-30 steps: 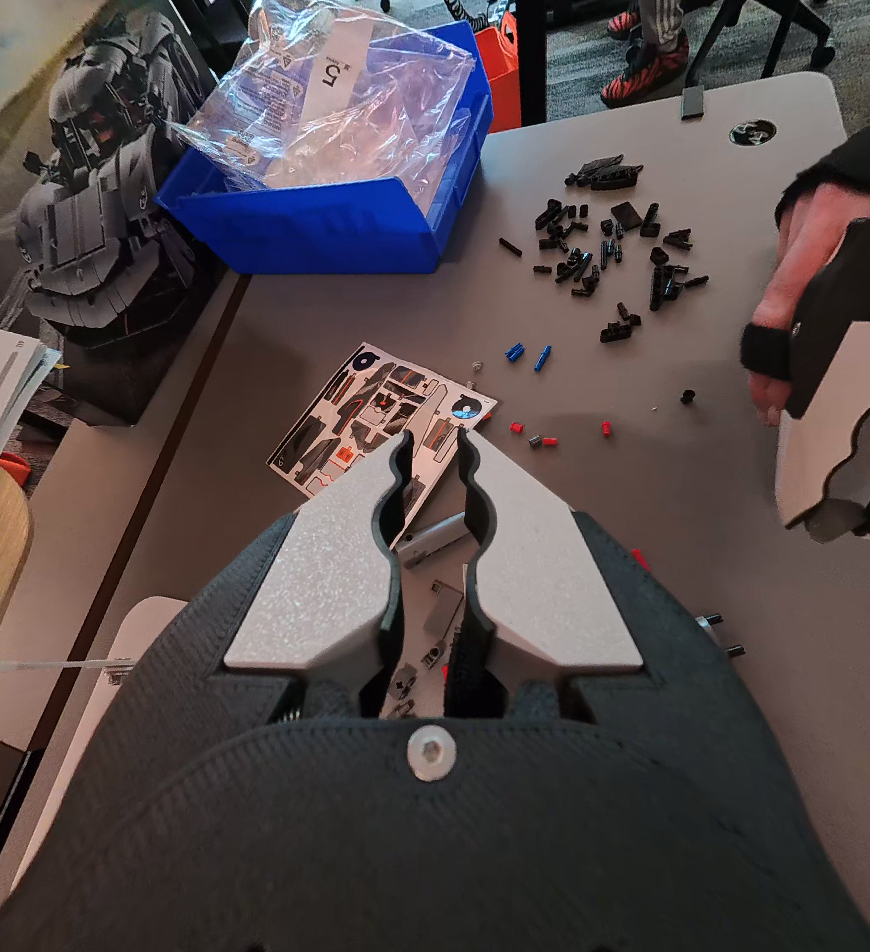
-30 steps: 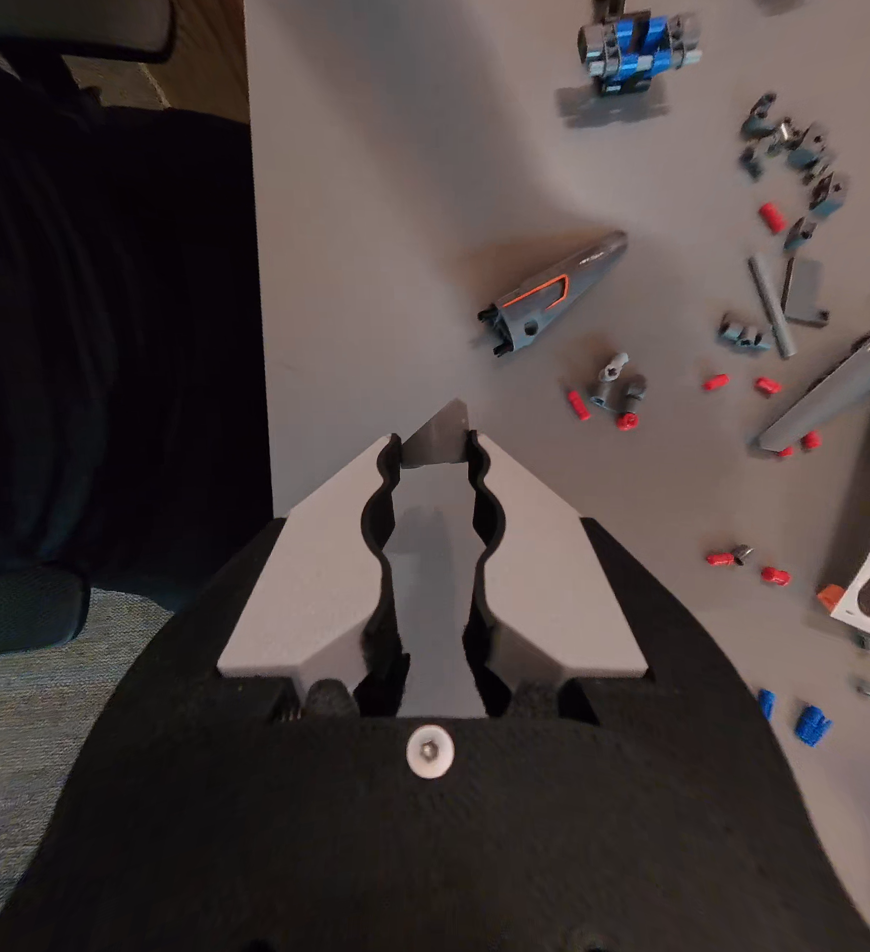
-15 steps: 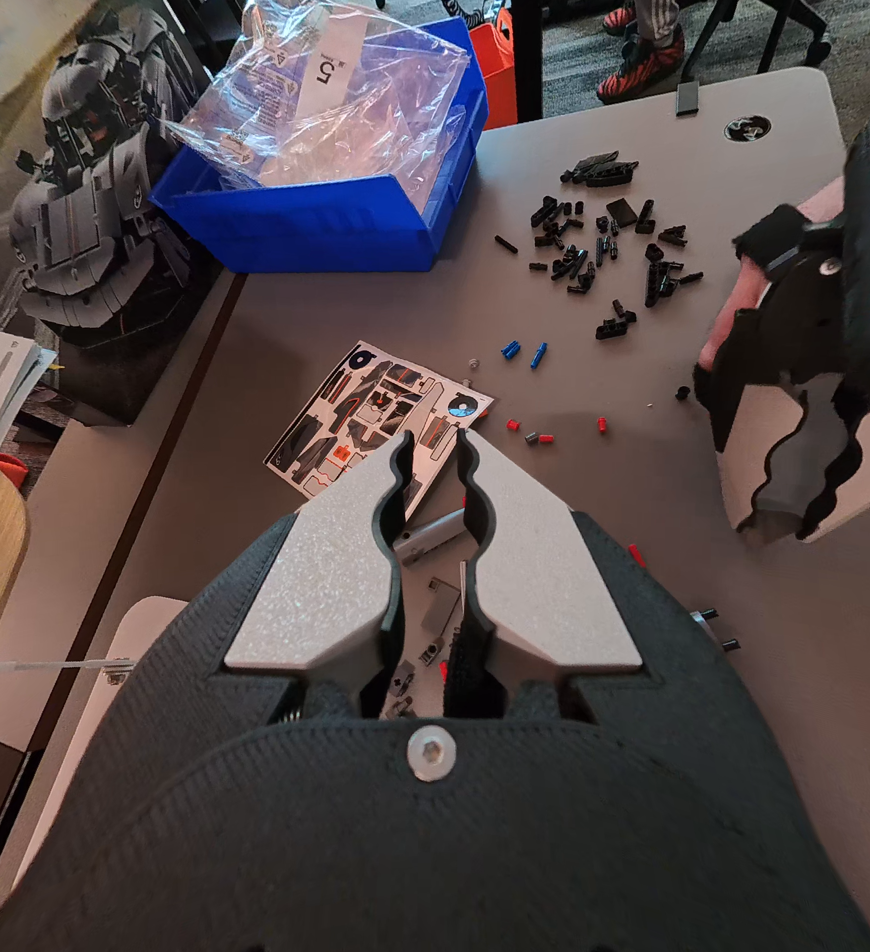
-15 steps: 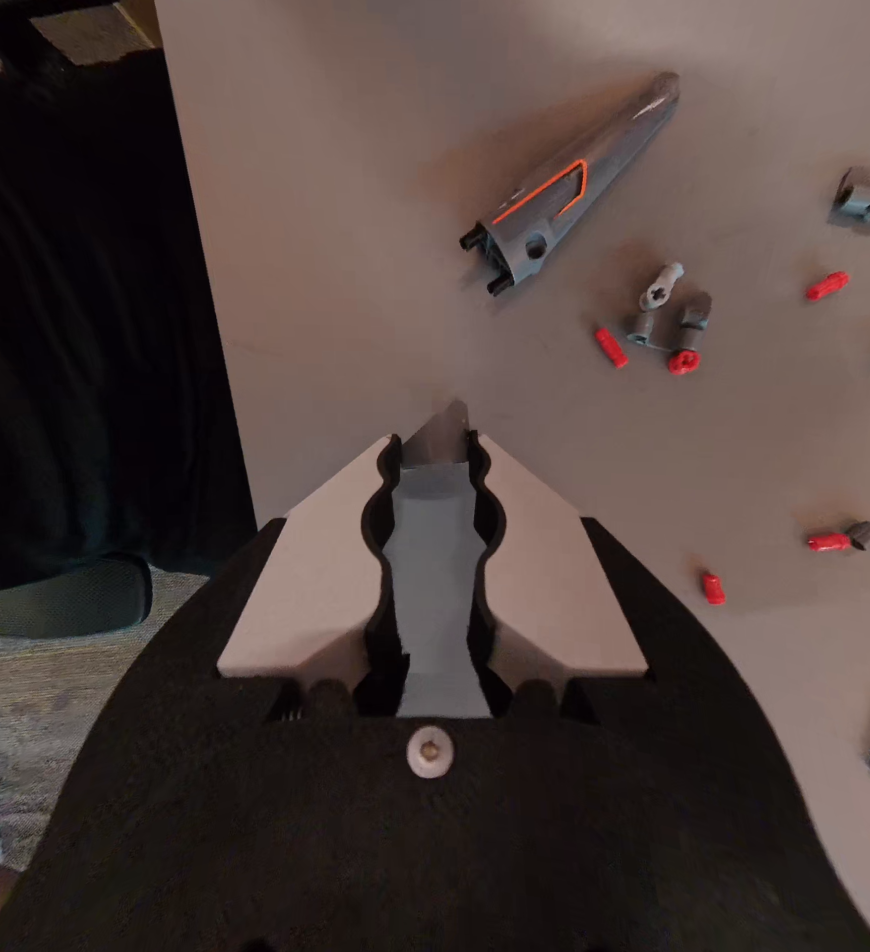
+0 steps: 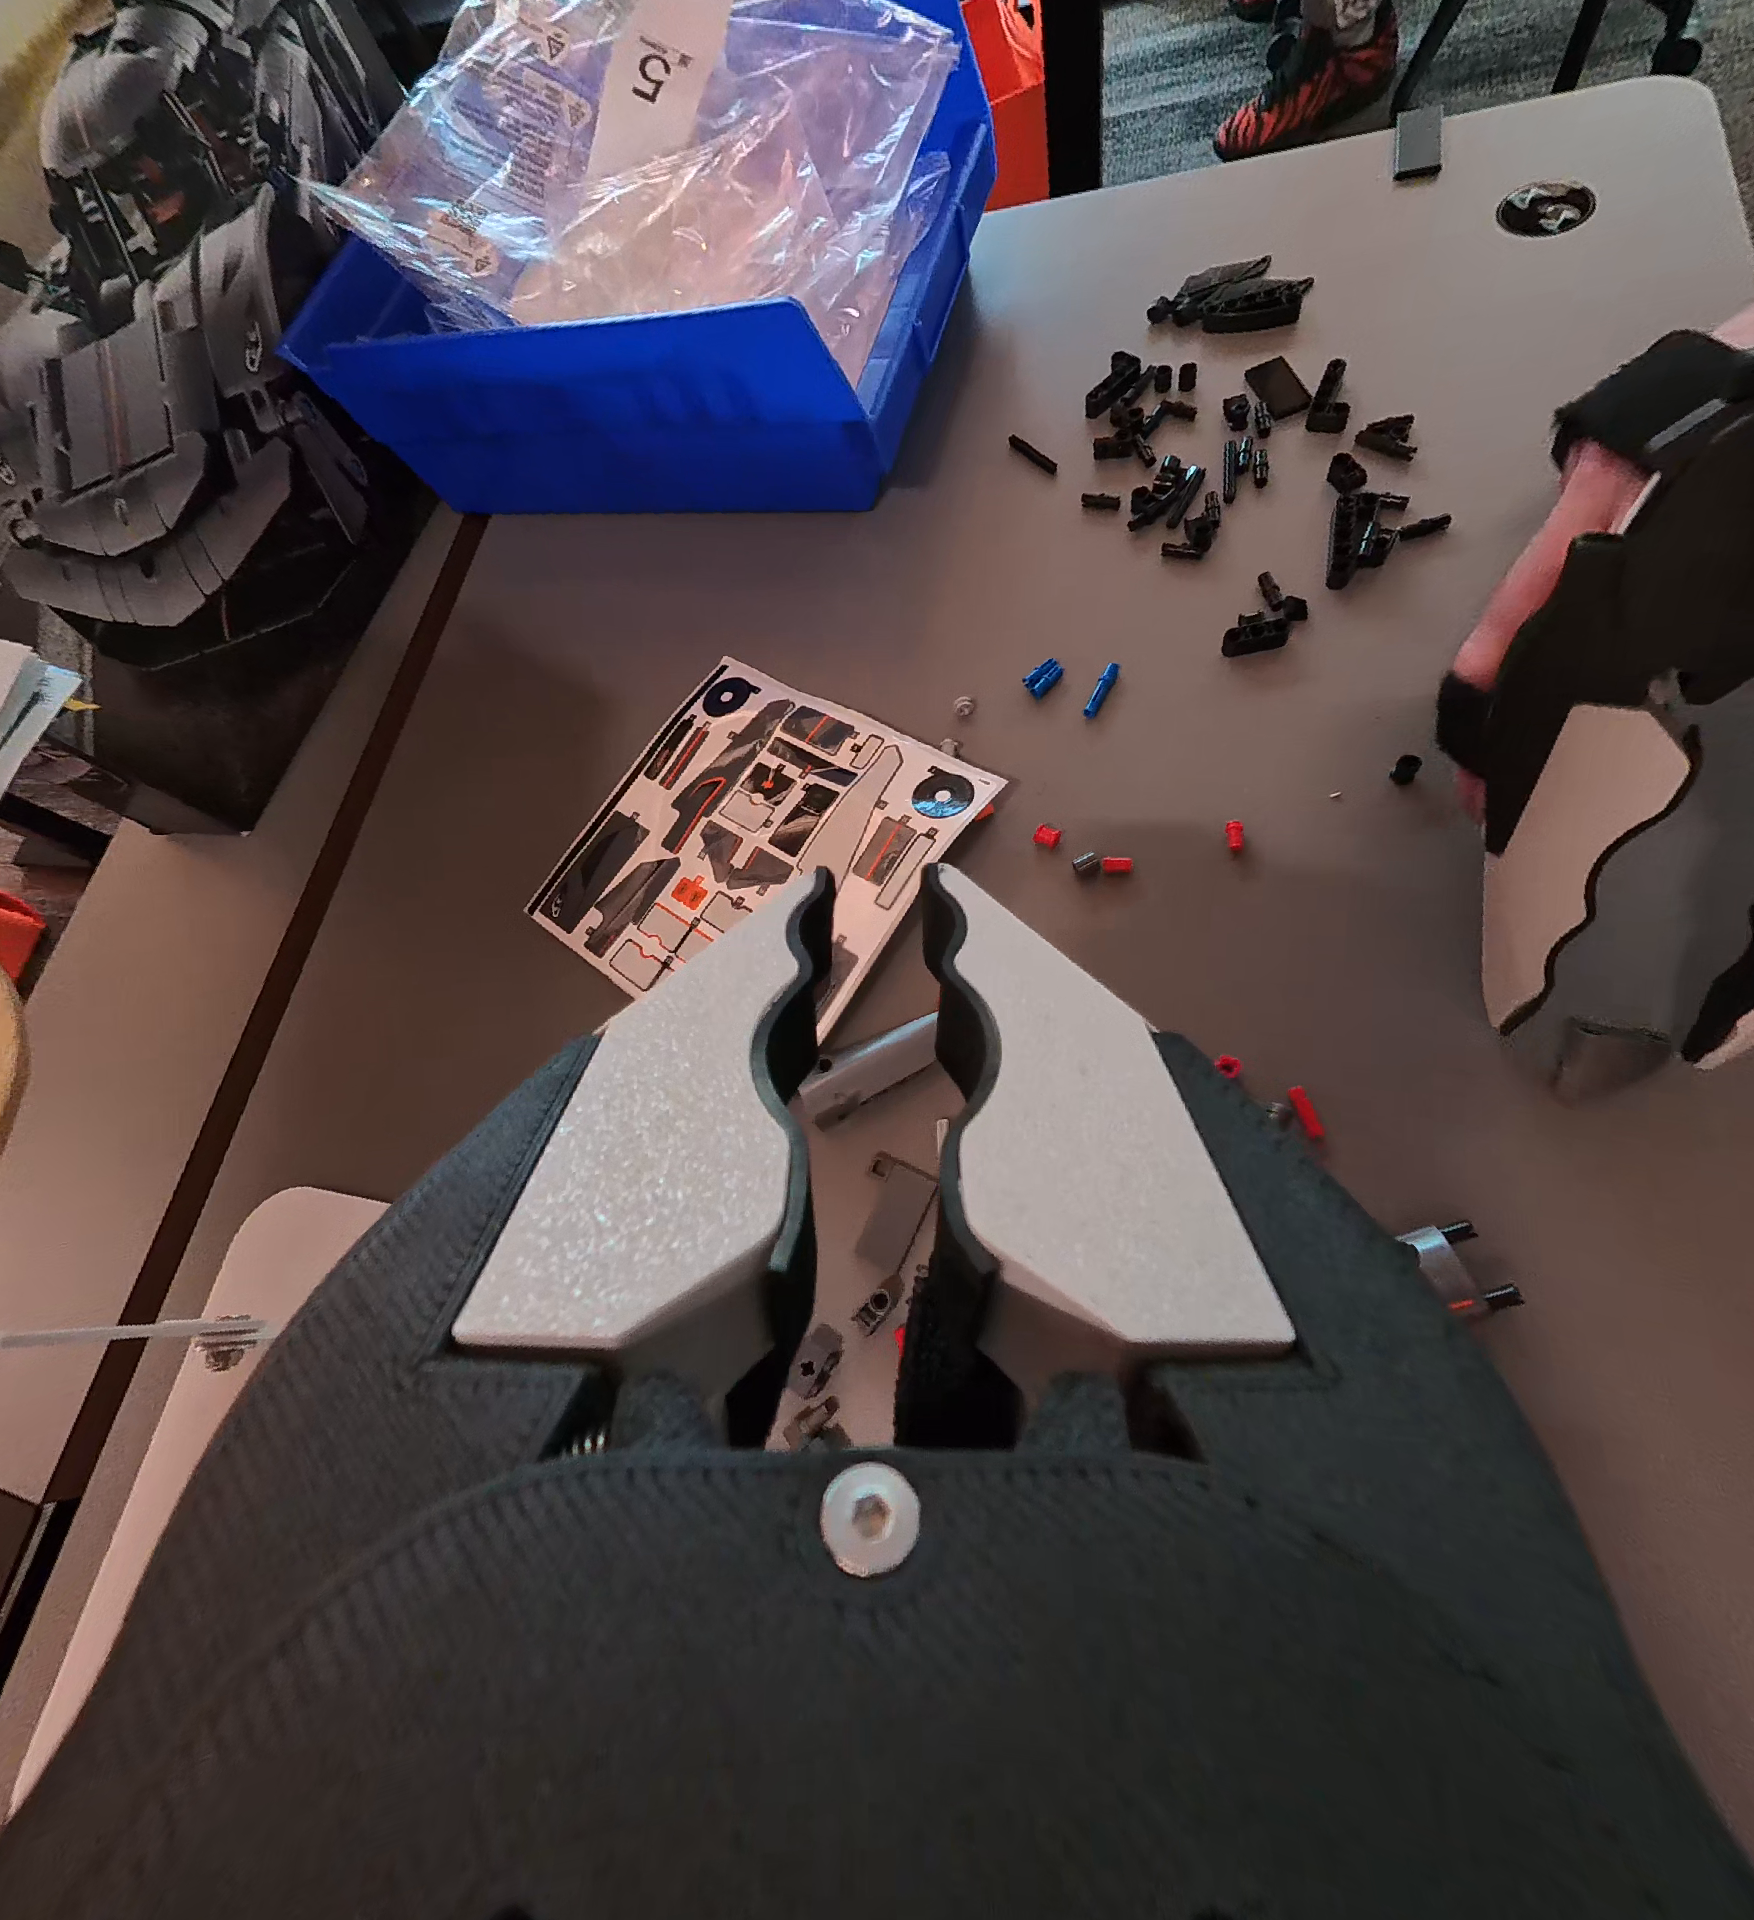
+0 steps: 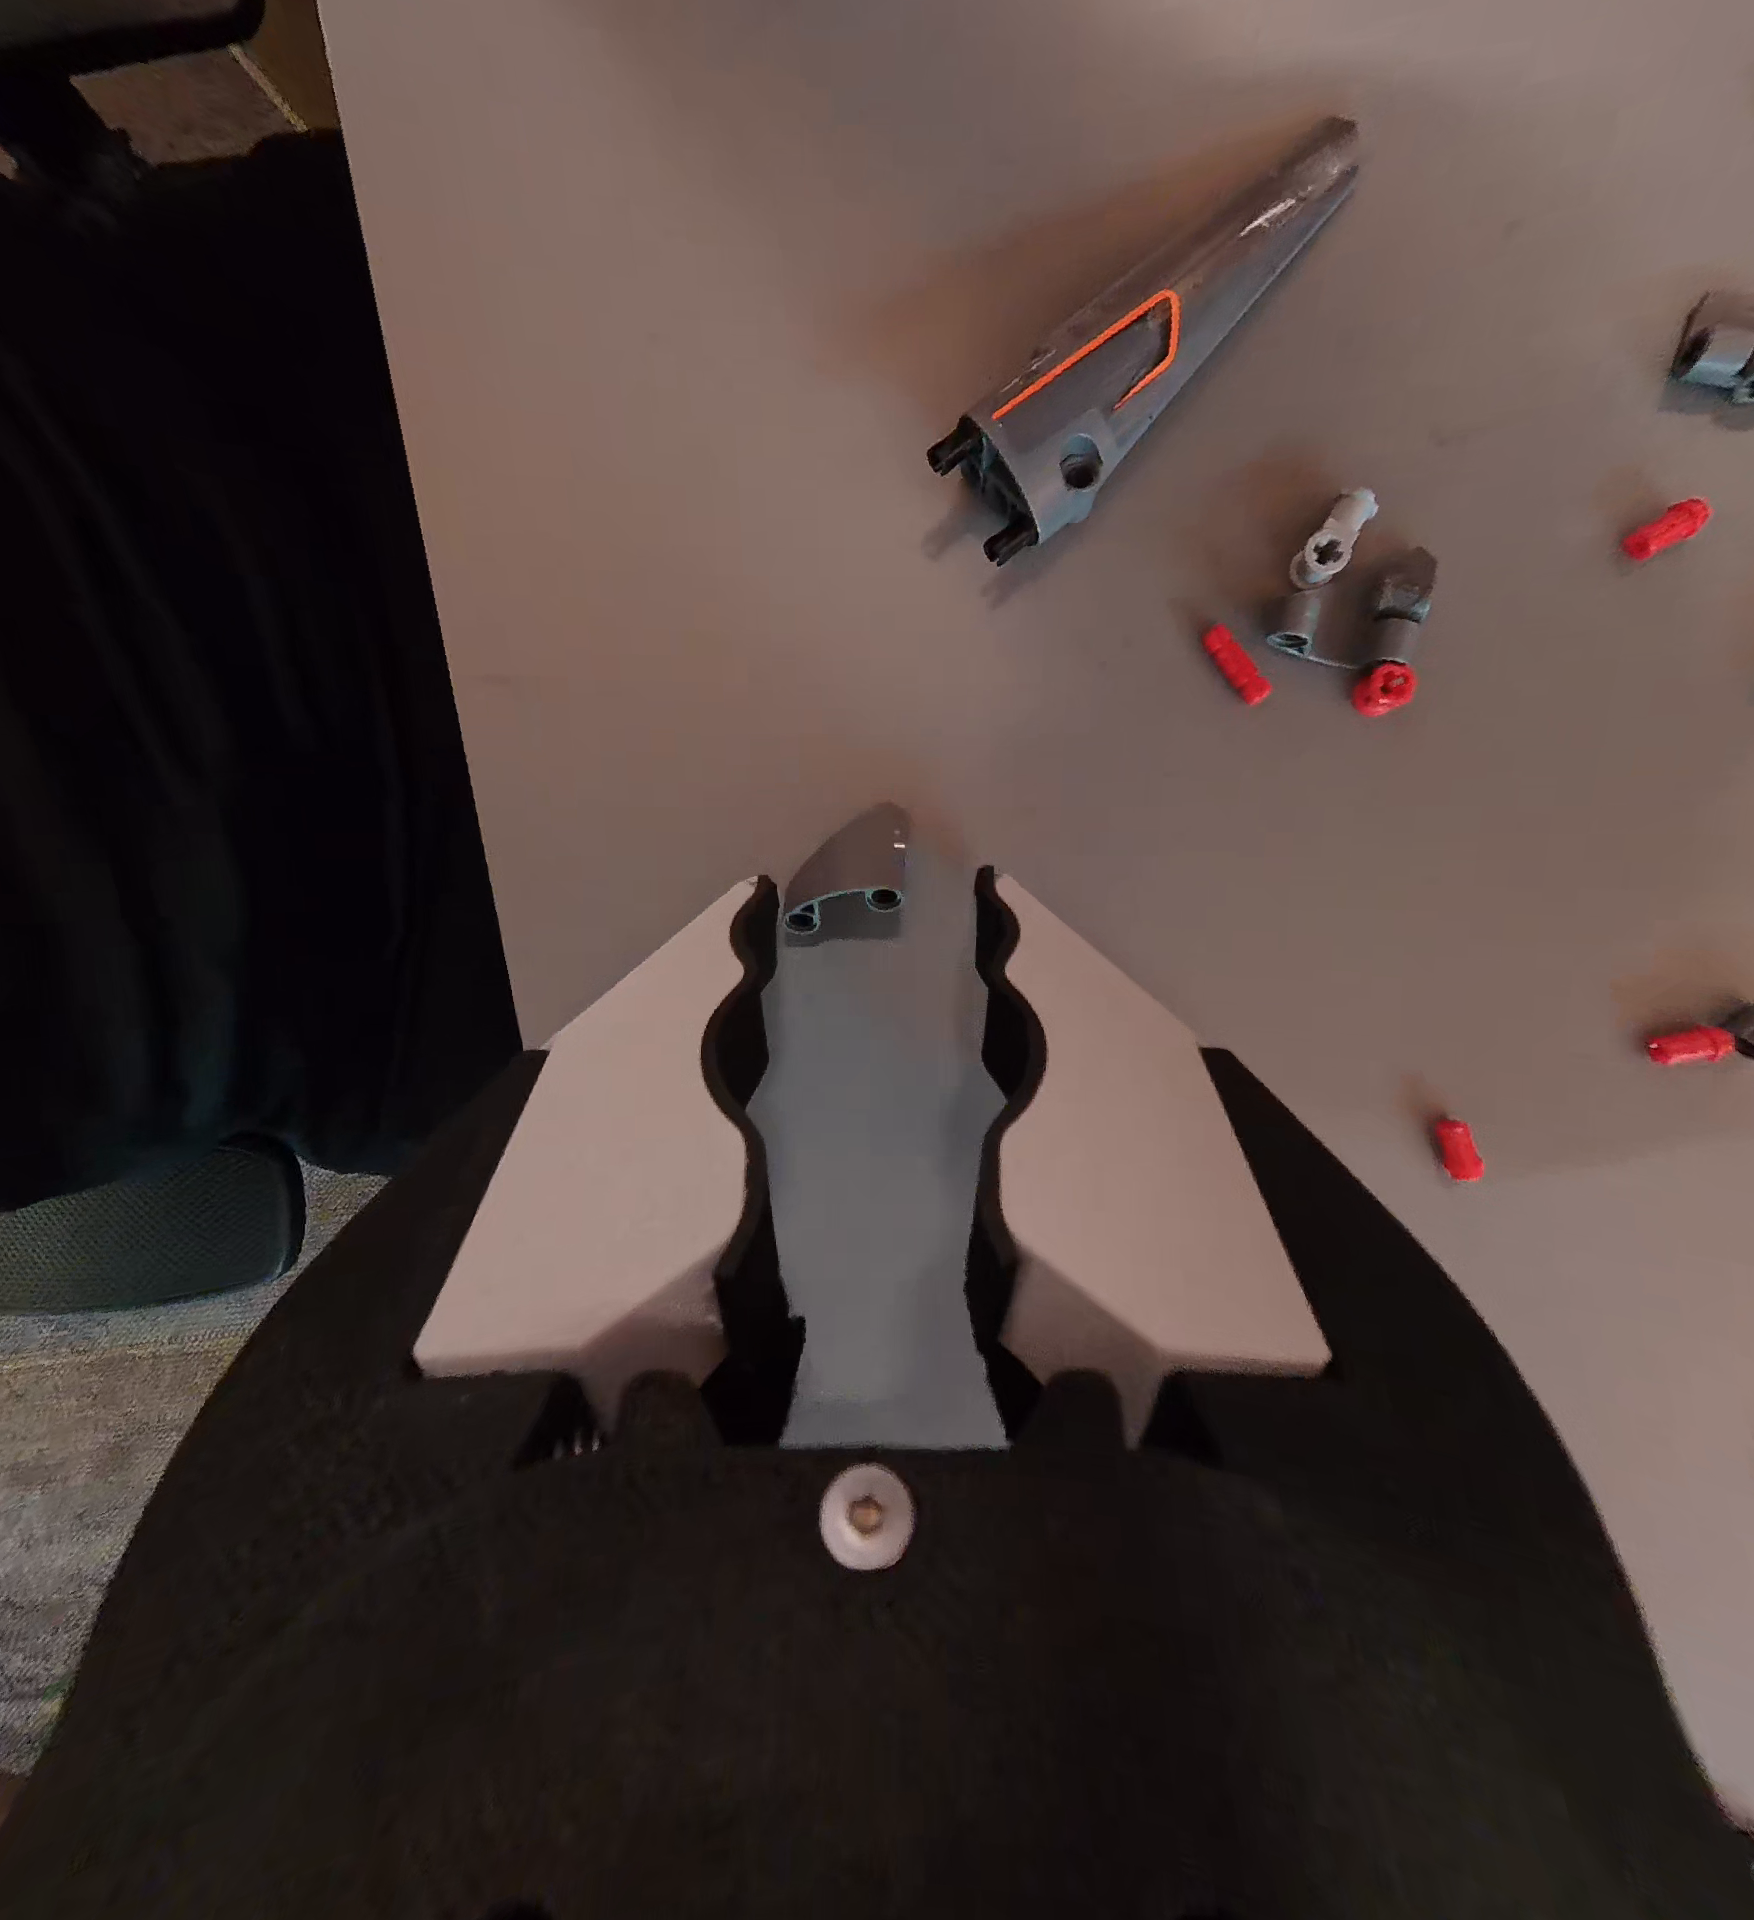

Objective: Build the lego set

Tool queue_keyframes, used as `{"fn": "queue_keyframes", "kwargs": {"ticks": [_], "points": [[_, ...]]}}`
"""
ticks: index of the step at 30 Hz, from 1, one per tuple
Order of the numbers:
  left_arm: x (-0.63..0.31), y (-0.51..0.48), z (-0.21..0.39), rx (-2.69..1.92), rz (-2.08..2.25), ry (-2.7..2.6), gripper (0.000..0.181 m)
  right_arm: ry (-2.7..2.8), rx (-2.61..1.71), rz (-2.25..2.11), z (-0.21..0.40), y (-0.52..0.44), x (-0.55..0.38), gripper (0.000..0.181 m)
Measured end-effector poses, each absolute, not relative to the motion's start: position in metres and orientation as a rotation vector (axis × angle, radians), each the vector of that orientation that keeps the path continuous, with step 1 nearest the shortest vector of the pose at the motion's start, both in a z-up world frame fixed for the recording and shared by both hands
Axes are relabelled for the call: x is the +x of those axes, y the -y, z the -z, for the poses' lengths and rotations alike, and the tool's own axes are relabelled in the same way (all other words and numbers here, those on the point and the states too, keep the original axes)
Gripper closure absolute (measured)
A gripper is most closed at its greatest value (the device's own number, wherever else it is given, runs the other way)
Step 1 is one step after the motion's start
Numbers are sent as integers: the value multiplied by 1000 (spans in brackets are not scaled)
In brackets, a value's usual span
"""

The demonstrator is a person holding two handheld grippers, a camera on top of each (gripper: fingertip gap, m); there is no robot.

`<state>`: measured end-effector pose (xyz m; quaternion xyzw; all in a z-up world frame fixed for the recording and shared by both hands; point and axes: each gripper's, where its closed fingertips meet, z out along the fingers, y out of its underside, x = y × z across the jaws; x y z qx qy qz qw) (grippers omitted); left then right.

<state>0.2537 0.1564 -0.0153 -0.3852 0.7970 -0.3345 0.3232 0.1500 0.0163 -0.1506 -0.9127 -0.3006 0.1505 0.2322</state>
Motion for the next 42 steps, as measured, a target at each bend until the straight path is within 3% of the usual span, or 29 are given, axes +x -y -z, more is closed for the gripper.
{"fn": "queue_keyframes", "kwargs": {"ticks": [5, 15, 21, 42], "points": [[253, -163, 6, -1014, 887, -2064, 167, 822, -2427, -379, 132, -16, 151, 149], [249, -174, -8, -1017, 888, -2016, 168, 736, -2309, -333, 112, -35, 161, 173], [249, -180, -10, -1023, 884, -2004, 168, 791, -2342, -388, 130, -28, 148, 181], [252, -179, -4, -1026, 859, -2017, 169, 705, -2322, -394, 137, -16, 162, 181]]}}
